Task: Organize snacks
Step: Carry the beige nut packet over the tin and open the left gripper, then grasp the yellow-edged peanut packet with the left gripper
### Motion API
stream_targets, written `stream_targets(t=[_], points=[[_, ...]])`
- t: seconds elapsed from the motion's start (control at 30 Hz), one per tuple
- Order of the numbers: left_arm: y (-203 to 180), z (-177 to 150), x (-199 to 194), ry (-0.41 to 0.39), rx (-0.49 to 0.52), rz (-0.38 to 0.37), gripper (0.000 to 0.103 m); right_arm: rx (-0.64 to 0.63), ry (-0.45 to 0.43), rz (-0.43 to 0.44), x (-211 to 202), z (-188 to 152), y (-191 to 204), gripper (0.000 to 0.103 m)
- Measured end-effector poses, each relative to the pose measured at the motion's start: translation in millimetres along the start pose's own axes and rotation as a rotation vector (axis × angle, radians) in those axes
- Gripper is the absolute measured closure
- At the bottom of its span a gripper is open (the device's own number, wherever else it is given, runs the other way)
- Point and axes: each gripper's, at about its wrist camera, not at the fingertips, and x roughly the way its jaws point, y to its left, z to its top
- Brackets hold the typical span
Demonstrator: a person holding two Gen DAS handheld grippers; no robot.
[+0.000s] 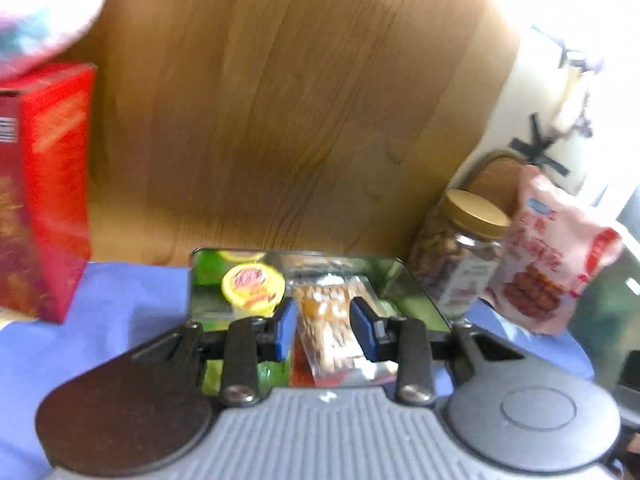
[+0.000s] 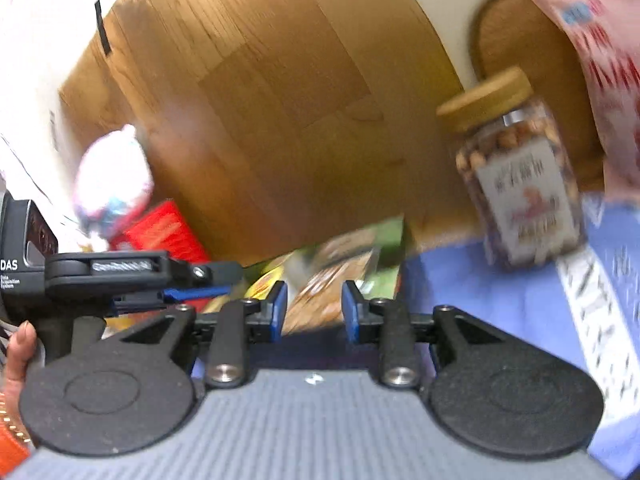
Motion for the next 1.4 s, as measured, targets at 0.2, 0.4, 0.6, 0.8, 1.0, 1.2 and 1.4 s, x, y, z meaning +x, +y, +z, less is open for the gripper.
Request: stream_targets(t=[0.2,0.4,0.6,0.8,1.0,1.2,1.4], points=[[16,-45,-53,0.059,0.004,0.044,0.067,0.088,0.174,0.121,-19,-55,20,0.07],[39,-87,-69,0.135,0.015,0.107,0.057,0.003,0.309,0.198,-28,-105,67,0.062],[47,-104,-53,0.193,0.065,0.13,0.051,-0.163,0.383,0.184,-25,-134,117,0.062],[43,-127,-57,0.231,0.009,0.12,0.065,-0.1,0.393,0.153,-8,-137,117,0.076],[41,-140,-69,0.239,-0.119,0.018,0.065,-0.097,0.331,0.081,-28,-129,100,0.074],[43,-143,-79,0.229,-0.181,-0.033,0.064,-0.196,0.305,0.032,-49,-133,97,0.073],[45,-148,-86,0.23,-0.175,-0.046,0.063,-0.245,0.301,0.049,-57,-139,95,0.071]])
